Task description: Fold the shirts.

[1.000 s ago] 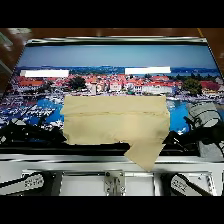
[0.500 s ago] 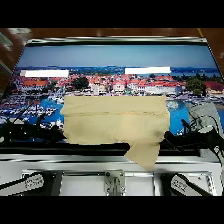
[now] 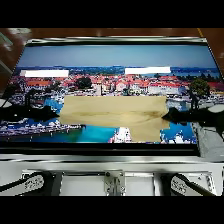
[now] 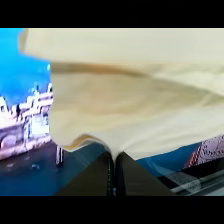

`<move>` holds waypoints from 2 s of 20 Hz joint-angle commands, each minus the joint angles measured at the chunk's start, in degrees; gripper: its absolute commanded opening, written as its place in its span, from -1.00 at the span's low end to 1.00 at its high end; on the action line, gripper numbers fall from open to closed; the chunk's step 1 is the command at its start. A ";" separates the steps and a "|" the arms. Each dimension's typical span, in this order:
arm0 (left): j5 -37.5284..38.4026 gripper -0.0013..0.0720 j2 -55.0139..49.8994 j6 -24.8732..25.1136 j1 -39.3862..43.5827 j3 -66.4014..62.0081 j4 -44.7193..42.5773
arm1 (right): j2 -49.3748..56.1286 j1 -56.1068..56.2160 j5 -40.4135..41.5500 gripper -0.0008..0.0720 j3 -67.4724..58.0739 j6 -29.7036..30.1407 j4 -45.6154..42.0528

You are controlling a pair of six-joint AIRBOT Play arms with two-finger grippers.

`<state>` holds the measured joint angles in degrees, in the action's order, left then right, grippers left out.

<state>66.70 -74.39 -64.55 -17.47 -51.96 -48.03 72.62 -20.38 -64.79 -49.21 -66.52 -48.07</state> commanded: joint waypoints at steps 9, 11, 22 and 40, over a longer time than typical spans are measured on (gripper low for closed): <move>-6.10 -0.87 -23.89 -12.35 5.05 -26.36 0.07 | 25.07 6.99 10.05 -0.79 -31.34 -13.35 -5.60; -5.92 -0.87 -26.03 -12.70 5.51 -26.64 0.04 | 28.26 7.04 10.75 -0.79 -33.57 -14.75 -5.29; 6.49 0.61 -27.74 -23.52 4.24 -31.41 -17.57 | 29.27 4.68 4.33 0.96 -33.99 -9.53 -13.20; 7.82 0.10 -13.57 -21.40 10.75 -33.46 -14.91 | 35.80 3.80 -4.24 -0.78 -33.29 -3.67 -5.14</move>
<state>75.99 -88.66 -86.17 -9.56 -85.43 -66.15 109.23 -17.26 -69.12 -82.35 -73.17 -55.35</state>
